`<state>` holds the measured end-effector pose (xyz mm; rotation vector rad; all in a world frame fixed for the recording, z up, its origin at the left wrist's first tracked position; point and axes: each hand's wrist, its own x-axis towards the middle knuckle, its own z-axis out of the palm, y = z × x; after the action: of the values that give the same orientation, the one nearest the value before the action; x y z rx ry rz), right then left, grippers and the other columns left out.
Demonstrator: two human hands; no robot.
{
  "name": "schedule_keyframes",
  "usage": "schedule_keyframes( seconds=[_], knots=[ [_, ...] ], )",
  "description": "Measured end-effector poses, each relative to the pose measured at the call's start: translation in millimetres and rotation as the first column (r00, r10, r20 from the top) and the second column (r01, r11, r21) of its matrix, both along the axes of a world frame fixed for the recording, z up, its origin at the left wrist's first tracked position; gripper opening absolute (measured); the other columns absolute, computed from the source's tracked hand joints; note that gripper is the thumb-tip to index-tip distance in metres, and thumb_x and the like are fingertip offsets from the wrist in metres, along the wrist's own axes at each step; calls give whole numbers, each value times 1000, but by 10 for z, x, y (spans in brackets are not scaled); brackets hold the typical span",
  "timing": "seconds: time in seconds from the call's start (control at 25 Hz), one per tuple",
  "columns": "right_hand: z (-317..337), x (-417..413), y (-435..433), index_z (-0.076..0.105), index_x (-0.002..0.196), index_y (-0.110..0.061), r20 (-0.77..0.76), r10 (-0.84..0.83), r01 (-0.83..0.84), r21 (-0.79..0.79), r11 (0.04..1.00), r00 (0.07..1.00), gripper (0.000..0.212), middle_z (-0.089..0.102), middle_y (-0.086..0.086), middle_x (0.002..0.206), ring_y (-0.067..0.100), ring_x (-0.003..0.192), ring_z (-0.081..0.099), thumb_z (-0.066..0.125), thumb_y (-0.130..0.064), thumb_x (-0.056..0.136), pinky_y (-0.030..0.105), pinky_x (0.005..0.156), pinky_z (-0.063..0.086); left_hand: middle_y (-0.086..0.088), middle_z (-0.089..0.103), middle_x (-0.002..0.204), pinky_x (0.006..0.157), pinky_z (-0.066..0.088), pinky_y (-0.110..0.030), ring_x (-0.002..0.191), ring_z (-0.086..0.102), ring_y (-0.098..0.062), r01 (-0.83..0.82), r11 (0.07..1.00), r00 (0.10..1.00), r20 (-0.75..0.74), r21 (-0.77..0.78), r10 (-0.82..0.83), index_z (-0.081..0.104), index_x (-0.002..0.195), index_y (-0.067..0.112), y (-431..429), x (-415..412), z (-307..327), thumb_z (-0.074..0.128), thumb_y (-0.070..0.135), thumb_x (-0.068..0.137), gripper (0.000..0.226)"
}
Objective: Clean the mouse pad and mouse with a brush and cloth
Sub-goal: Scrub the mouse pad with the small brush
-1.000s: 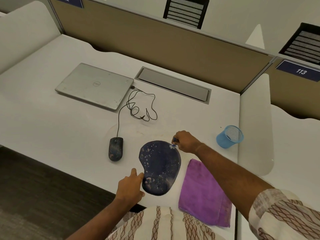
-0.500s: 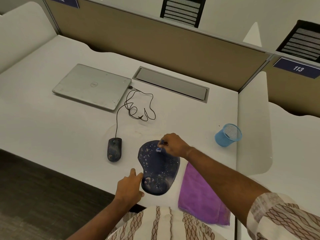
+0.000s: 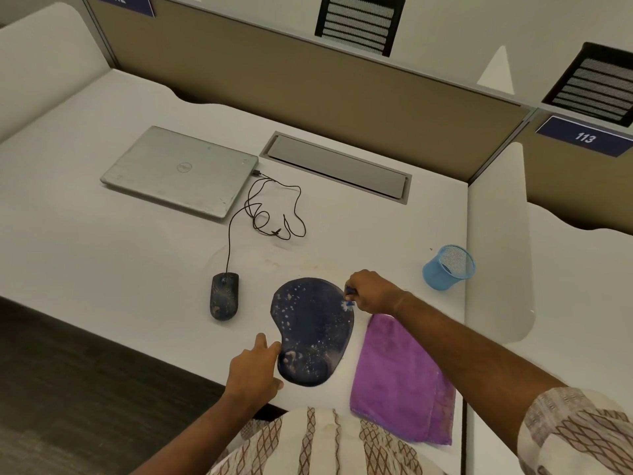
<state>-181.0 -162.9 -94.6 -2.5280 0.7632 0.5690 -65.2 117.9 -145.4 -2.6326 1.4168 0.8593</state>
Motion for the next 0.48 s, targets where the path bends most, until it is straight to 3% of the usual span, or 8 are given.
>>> schedule_keyframes(
  seconds=[0.24, 0.4, 0.48],
  knots=[
    [-2, 79, 203, 75, 91, -14, 198, -82, 65, 91, 994, 977, 8, 73, -1, 92, 7, 75, 59, 69, -19, 87, 10, 61, 37, 2, 43, 143, 93, 51, -26, 108, 63, -21, -2, 1000, 1000, -2, -4, 2, 44, 139, 34, 0, 0, -14, 70, 53, 86, 62],
    [-88, 51, 345, 75, 95, -11, 150, -58, 40, 115, 993, 987, 14, 73, 2, 98, 17, 87, 65, 63, -13, 90, 24, 72, 47, 3, 44, 142, 93, 51, -26, 108, 64, -21, -8, 1000, 1000, -5, -10, 8, 45, 139, 34, 6, -1, -29, 71, 52, 85, 63],
    [-90, -42, 288, 74, 94, -9, 118, -45, 34, 92, 995, 992, 13, 72, 5, 98, 17, 82, 62, 62, -13, 90, 24, 69, 44, 3, 44, 142, 93, 51, -26, 107, 64, -21, -16, 1000, 1000, -9, -14, 16, 45, 139, 34, 12, -5, -38, 71, 53, 85, 63]
  ],
)
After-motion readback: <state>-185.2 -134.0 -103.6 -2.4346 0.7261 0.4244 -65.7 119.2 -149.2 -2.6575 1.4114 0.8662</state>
